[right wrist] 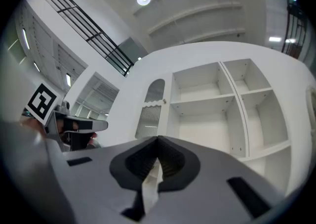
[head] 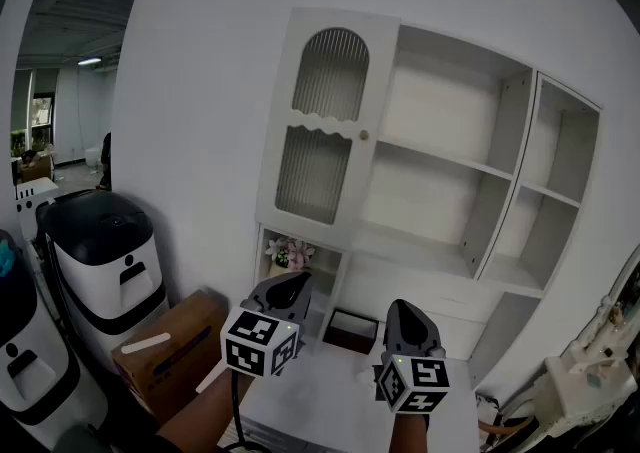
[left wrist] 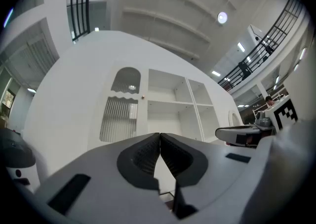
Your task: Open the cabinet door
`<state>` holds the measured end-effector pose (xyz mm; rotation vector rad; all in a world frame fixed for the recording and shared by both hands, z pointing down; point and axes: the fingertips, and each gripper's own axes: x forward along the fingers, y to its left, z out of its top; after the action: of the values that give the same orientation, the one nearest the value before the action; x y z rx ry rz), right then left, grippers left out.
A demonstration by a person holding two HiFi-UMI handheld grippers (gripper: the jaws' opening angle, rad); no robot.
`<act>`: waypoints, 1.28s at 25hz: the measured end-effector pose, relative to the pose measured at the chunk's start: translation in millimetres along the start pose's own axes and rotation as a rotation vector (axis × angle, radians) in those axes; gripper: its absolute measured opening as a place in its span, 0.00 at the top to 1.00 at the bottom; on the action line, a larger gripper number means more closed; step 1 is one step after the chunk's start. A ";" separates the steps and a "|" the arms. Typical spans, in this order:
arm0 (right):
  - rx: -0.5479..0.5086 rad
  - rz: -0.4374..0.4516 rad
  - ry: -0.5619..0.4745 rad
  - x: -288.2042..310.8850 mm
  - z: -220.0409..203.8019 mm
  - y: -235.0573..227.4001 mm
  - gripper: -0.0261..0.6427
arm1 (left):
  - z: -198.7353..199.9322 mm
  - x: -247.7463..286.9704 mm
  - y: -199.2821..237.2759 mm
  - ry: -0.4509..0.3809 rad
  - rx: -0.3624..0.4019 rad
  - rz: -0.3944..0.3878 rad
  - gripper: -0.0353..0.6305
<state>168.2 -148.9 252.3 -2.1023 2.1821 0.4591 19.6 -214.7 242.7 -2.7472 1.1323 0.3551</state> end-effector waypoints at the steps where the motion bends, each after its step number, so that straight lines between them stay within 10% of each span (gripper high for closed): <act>1: -0.001 0.001 0.003 0.9 -1.2 0.5 0.93 | -0.1 0.9 -0.5 0.005 0.013 0.000 0.93; 32: -0.031 0.060 0.001 8.7 -8.8 -22.0 0.93 | -24.0 33.0 -36.7 0.071 0.032 0.002 0.93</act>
<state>190.6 -159.9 254.9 -2.0570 2.2581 0.4998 72.1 -216.5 258.5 -2.7508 1.1469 0.2393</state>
